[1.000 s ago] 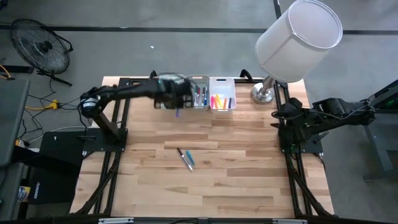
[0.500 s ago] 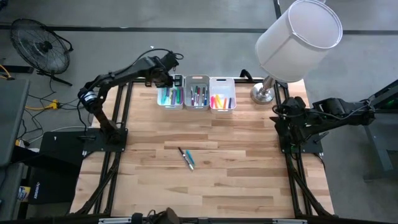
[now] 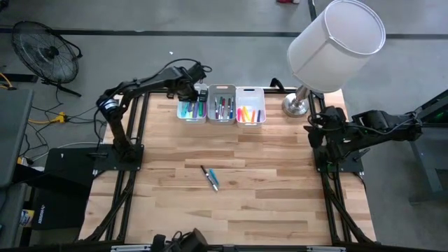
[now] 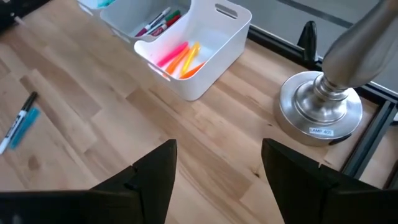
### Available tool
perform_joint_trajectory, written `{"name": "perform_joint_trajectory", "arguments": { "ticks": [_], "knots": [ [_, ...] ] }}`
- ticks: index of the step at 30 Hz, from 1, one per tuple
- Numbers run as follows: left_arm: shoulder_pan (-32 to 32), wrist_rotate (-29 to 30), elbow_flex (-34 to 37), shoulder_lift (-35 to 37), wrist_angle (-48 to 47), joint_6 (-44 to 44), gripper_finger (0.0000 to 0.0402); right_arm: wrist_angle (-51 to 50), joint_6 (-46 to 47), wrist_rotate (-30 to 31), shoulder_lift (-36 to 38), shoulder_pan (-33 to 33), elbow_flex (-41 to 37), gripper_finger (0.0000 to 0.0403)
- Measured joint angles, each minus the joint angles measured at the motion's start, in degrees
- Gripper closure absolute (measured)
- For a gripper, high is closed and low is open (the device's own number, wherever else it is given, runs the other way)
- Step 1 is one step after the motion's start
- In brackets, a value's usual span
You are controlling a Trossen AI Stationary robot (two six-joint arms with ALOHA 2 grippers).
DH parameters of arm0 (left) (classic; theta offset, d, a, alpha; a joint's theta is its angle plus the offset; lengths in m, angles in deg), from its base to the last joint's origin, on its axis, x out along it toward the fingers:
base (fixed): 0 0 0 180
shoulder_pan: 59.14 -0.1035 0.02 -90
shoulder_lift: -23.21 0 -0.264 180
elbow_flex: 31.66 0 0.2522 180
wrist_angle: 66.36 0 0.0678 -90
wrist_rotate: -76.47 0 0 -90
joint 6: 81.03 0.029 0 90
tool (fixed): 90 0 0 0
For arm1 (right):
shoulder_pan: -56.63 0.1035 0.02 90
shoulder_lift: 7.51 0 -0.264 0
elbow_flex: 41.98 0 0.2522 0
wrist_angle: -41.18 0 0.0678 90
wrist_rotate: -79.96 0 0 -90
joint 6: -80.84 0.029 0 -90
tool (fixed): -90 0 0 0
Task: Pick & Place Markers
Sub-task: Put the purple highlighter pen into the left white bin, then put the black marker pen into the gray bin
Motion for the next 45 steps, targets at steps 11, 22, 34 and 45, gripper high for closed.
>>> {"name": "perform_joint_trajectory", "arguments": {
  "ticks": [11,22,34,45],
  "knots": [
    [0.0,-2.0,-0.1,-3.8,-0.2,-0.5,0.0319,0.0,3.3,-0.7,0.0,0.0,0.0,0.0179],
    [0.3,-4.2,-0.1,-3.6,-0.7,-1.6,0.0233,-0.3,3.1,-1.6,0.0,0.0,0.0,0.0179],
    [8.4,0.6,-0.1,6.5,-5.1,-11.9,0.0243,-0.7,-1.4,-3.5,0.0,0.0,0.0,0.0179],
    [25.3,3.8,-0.1,7.8,-9.2,-33.8,0.0244,-0.7,0.5,-4.9,0.0,0.0,0.0,0.0179]
  ]
}}
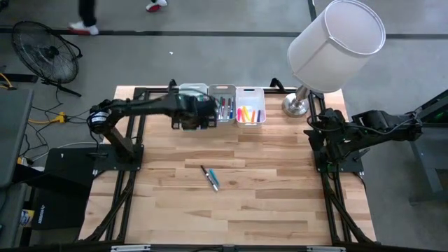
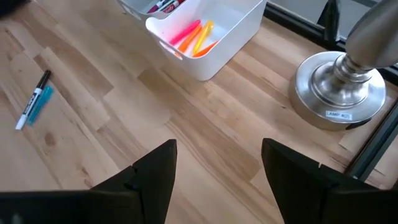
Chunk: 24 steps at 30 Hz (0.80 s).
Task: Pick & Place Markers
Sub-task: Put the black marker pen into the gray bin
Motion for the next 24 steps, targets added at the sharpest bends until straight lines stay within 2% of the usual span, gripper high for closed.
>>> {"name": "perform_joint_trajectory", "arguments": {
  "ticks": [6,15,22,24],
  "knots": [
    [9.5,1.9,0.0,-0.1,-0.2,-14.7,0.0244,0.0,-4.2,-2.9,0.0,0.0,0.0,0.0179],
    [22.1,3.8,0.0,-4.6,0.8,-36.8,0.0244,0.0,-9.9,-6.9,0.0,0.0,0.0,0.0179],
    [26.2,2.9,-0.1,-10.8,6.8,-47.2,0.0244,0.0,-10.5,-7.0,0.0,0.0,0.0,0.0179],
    [26.8,2.1,0.3,-12.2,5.9,-48.1,0.0244,0.0,-10.5,-7.0,0.0,0.0,0.0,0.0179]
  ]
}}
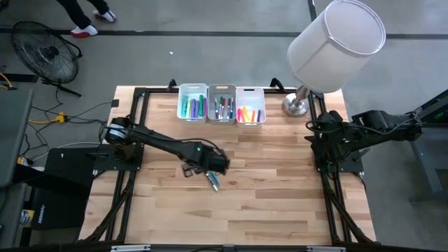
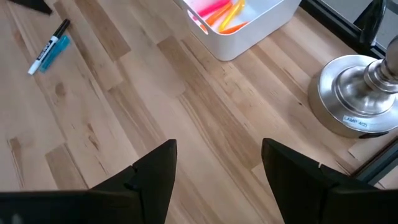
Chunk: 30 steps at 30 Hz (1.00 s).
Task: Pick & Place Markers
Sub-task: Put the black marker pen into the gray bin
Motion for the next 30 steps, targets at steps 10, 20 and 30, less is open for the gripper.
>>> {"name": "perform_joint_trajectory", "arguments": {
  "ticks": [10,20,30],
  "knots": [
    [0.1,-3.8,0.1,-5.2,-0.5,-5.1,0.0244,0.0,-1.0,-1.5,0.0,0.0,0.0,0.0179],
    [-0.3,-4.3,-0.2,-7.4,-1.0,-7.1,0.0244,0.0,-0.9,-2.4,0.0,0.0,0.0,0.0179],
    [-1.5,-7.4,-0.3,-10.5,0.7,-6.9,0.0244,0.0,-0.9,-2.4,0.0,0.0,0.0,0.0179]
  ]
}}
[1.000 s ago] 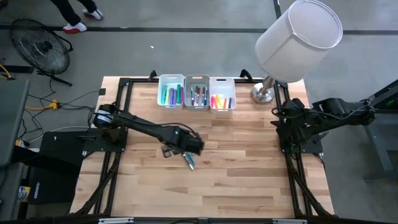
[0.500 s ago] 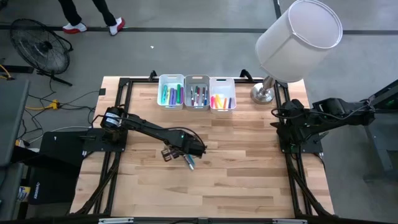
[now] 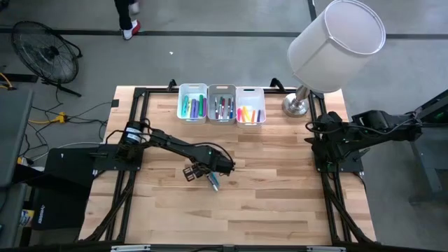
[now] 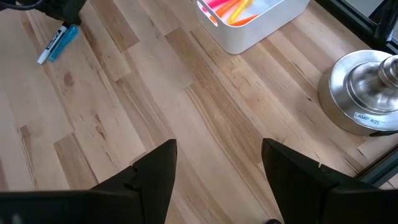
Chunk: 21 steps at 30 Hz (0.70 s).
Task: Pick & Place Markers
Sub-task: Put the black marker pen into the gray bin
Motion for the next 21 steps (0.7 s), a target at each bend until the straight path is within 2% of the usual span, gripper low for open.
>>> {"name": "perform_joint_trajectory", "arguments": {
  "ticks": [21],
  "knots": [
    [2.6,-4.8,0.1,0.0,3.5,-0.1,0.0244,-1.2,-0.6,-0.4,0.0,0.0,0.0,0.0179]
  ]
}}
